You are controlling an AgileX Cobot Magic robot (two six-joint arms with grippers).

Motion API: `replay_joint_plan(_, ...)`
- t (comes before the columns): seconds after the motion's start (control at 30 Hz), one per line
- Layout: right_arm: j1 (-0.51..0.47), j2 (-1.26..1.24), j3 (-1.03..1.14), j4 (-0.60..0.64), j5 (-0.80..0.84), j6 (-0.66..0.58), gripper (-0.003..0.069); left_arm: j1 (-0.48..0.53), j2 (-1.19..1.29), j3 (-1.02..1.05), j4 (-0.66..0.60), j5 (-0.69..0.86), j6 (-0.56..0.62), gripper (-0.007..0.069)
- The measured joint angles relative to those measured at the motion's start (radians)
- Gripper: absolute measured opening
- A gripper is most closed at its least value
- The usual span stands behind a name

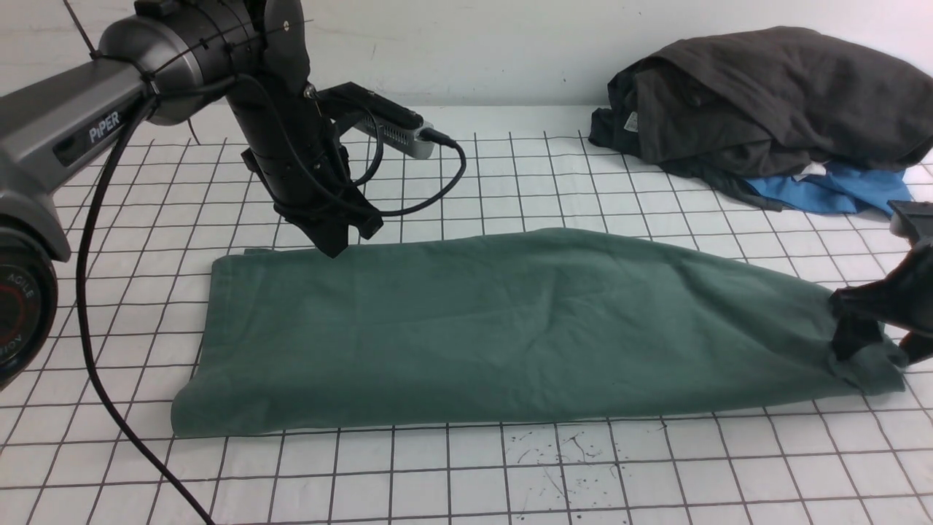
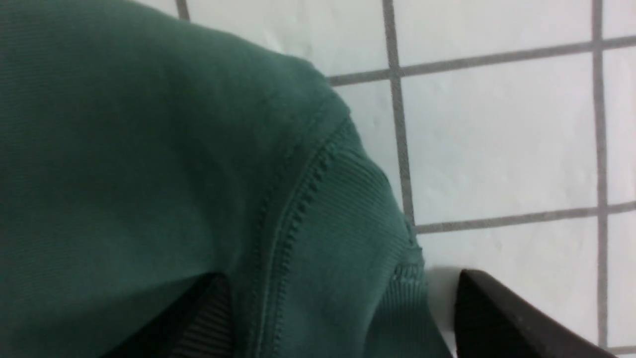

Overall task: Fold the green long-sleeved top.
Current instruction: Use the right arm to clamp the right edge of the fabric

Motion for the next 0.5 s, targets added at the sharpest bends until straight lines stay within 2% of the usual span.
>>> replay_joint_plan(0.13,0.000,0.000,-0.001,0.042,0.012,-0.057,0.0357,0.000,-0.001,0.000,0.000,0.000,0.009,-0.0007)
replay_joint_plan(0.23,0.000,-0.001,-0.007,0.059,0.034,-0.095,0.0197,0.000,-0.012,0.000,0.001,0.000,0.028,-0.0007)
replay_joint_plan(0.27,0.000,-0.002,-0.009,0.059,0.037,-0.096,0.0175,0.000,-0.014,0.000,0.001,0.000,0.030,-0.0007)
replay_joint_plan(0.33,0.000,-0.012,-0.035,0.043,0.080,-0.103,0.0062,0.000,-0.043,-0.001,0.009,0.000,0.034,-0.0007)
replay_joint_plan(0.5,0.001,-0.095,-0.133,-0.106,0.189,-0.023,0.0042,0.000,-0.134,-0.002,0.055,0.001,0.034,-0.0007)
